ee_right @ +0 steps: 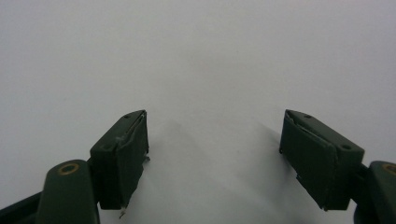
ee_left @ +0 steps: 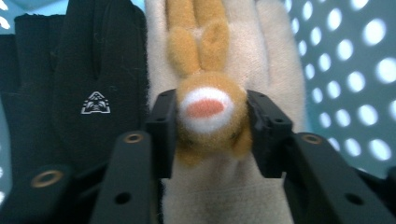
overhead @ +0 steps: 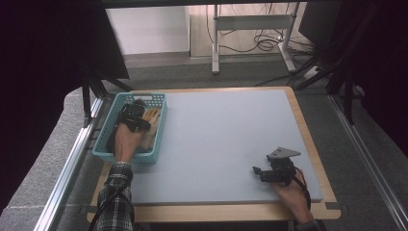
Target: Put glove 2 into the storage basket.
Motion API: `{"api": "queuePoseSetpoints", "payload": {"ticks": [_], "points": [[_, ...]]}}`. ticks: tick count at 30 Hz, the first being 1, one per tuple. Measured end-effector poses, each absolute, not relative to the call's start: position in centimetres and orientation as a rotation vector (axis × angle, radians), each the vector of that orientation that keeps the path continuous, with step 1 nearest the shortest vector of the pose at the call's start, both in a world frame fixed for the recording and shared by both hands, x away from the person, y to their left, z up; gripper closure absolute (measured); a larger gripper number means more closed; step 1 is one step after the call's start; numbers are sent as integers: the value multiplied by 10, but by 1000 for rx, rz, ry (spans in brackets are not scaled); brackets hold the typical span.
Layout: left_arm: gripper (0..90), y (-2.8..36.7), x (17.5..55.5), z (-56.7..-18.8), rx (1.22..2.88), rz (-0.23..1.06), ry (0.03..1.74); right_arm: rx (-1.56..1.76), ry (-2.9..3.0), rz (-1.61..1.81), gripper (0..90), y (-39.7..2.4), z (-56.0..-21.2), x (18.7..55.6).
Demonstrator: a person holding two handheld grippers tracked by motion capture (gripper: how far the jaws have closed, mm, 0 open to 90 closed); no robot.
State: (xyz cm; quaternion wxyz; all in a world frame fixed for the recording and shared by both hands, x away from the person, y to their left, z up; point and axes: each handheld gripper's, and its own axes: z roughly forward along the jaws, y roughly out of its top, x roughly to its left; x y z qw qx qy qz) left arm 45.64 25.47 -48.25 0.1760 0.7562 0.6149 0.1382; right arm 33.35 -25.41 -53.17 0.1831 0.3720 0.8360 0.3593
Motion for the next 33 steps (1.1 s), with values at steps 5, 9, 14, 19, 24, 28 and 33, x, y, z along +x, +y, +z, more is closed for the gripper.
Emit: {"api": "queuePoseSetpoints", "payload": {"ticks": [5,9,14,19,24,28,33], "points": [[620,250,453,-477,2092,230,1655,1051,2359,1015,230,-254,-532,333],[560,248,453,-483,2112,258,1645,1049,2359,1014,230,-254,-532,333],[337,257,448,-473,2055,307,1618,1050,2359,1014,230,-254,-532,334],[218,258,442,-468,2062,369,1572,1050,2359,1014,230,-254,-532,333],[164,261,439,-469,2046,385,1554,1050,2358,1014,230,-254,-532,333],[132,264,434,-467,2030,398,1538,1049,2359,1014,230,-254,-532,333],[96,266,429,-463,2018,414,1512,1050,2358,1014,230,-254,-532,333]]}}
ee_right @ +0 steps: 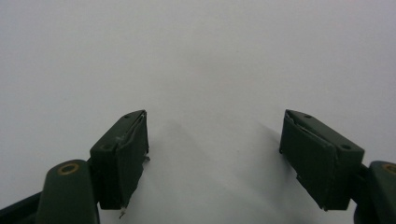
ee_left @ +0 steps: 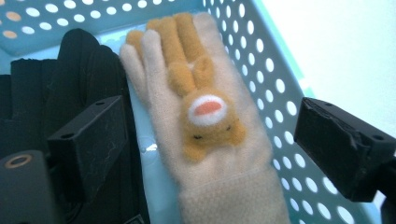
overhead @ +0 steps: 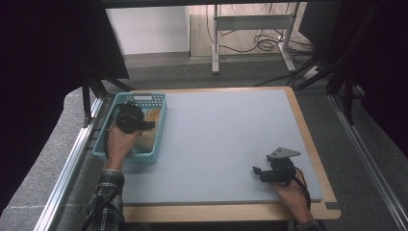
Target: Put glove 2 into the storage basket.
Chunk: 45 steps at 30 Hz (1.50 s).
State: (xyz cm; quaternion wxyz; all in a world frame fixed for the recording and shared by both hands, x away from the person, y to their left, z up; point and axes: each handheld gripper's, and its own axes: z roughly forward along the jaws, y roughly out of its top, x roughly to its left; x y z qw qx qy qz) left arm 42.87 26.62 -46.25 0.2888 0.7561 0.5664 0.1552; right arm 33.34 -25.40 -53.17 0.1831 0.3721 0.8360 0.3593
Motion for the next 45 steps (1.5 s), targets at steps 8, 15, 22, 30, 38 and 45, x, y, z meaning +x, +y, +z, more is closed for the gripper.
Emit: {"api": "queuePoseSetpoints", "payload": {"ticks": [8,15,22,30,38,45], "points": [[65,267,421,-457,2013,443,1475,1050,2358,1013,230,-254,-532,333],[48,265,414,-453,2038,491,1435,1050,2358,1013,230,-254,-532,333],[36,260,406,-446,2024,510,1389,1050,2358,1012,229,-254,-532,333],[24,250,394,-436,1950,472,1317,1048,2358,1010,229,-254,-532,333],[8,235,381,-431,1934,472,1250,1048,2358,1010,228,-254,-532,333],[3,220,375,-435,1963,461,1206,1051,2357,1011,228,-254,-532,333]]}}
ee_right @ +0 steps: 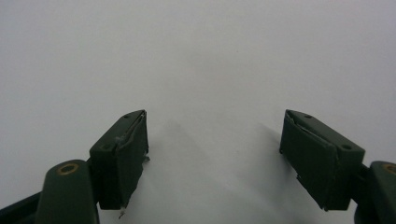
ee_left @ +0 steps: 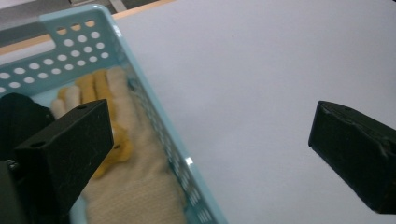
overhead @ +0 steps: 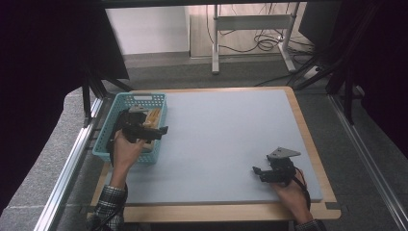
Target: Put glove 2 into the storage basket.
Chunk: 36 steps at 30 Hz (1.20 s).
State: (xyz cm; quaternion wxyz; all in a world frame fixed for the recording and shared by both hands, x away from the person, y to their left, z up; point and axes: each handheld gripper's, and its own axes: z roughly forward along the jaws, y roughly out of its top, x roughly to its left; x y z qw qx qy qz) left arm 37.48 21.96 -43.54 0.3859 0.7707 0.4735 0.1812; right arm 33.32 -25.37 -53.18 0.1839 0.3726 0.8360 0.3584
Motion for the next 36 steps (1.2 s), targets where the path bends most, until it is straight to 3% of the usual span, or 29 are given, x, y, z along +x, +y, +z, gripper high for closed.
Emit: {"api": "queuePoseSetpoints", "payload": {"ticks": [36], "points": [[3,138,350,-462,2048,352,994,1052,2355,1006,219,-254,-532,333]]}}
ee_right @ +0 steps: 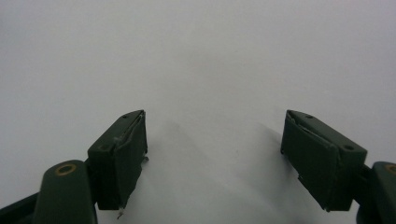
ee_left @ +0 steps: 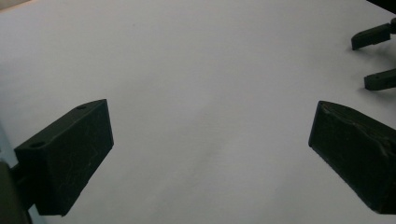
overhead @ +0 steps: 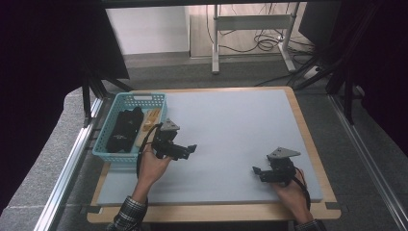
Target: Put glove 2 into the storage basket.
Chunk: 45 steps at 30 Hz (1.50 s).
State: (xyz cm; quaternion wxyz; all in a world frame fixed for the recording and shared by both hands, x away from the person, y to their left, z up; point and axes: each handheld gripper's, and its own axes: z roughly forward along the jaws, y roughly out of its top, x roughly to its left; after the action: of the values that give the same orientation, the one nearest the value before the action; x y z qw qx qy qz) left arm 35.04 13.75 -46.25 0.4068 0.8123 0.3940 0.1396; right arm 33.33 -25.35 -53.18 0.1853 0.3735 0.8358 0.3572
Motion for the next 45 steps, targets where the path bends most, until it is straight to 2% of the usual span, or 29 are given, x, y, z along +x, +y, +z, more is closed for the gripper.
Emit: {"api": "queuePoseSetpoints", "payload": {"ticks": [13,30,45], "points": [[3,118,337,-475,2037,284,935,1057,2348,1002,204,-253,-532,334],[3,104,317,-499,2090,300,899,1059,2347,998,196,-253,-532,334],[0,108,307,-528,2129,307,914,1060,2347,997,194,-253,-532,334]]}}
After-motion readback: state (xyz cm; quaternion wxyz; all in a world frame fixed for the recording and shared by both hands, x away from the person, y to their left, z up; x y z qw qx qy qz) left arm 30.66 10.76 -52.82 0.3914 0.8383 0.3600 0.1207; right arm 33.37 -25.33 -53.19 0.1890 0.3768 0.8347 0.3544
